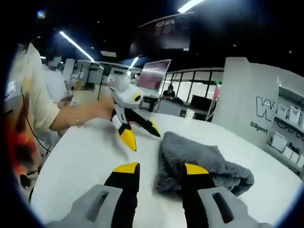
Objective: Open the folded towel by lifting each exposed corner and separating the folded layers until the towel lies flat within the target outline without major curled edges
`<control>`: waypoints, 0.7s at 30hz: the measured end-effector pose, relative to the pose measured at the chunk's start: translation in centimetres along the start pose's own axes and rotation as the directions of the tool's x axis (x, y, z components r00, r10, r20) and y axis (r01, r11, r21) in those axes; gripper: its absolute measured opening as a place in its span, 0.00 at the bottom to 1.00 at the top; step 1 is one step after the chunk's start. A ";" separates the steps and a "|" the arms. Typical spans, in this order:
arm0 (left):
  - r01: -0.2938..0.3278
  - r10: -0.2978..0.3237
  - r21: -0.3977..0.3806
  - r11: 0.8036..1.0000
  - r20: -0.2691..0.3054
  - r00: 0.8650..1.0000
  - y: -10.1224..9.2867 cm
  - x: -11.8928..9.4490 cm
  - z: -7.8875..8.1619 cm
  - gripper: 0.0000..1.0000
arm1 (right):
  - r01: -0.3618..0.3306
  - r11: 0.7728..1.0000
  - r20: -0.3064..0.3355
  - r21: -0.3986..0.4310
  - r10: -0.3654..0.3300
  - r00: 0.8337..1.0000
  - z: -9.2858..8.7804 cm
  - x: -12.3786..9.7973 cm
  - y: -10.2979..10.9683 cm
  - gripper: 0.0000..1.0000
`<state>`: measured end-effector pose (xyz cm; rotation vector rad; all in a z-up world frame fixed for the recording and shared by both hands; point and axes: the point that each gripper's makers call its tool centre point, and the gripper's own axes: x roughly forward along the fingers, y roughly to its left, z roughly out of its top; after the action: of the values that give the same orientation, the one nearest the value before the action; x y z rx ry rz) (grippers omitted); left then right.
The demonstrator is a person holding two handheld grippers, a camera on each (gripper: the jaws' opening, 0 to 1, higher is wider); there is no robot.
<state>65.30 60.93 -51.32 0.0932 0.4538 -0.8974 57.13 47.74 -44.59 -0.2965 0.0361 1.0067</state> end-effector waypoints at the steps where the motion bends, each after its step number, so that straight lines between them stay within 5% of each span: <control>1: 0.000 0.000 -0.004 1.000 0.002 1.000 0.0 0.0 0.0 0.90 | 0.022 1.000 0.015 0.001 -0.022 1.000 0.3 -0.3 -0.6 0.37; 5: -0.004 0.005 -0.027 1.000 0.017 1.000 0.0 0.1 0.2 0.88 | 0.122 0.992 -0.010 0.008 -0.122 0.992 -0.1 -1.4 -2.9 0.63; 12: 0.016 -0.011 -0.091 0.996 0.046 0.999 -0.8 0.4 0.7 0.86 | 0.245 0.969 -0.086 0.021 -0.243 0.966 -1.7 -2.7 -5.7 0.94; 21: -0.012 0.021 -0.141 0.990 0.060 0.998 -1.3 0.6 1.3 0.80 | 0.290 0.957 -0.112 0.019 -0.286 0.952 -2.1 -3.4 -6.1 0.99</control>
<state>65.07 59.34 -50.23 -0.0589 0.4571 -0.8471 60.62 41.39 -44.65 -0.3136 0.1057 0.6984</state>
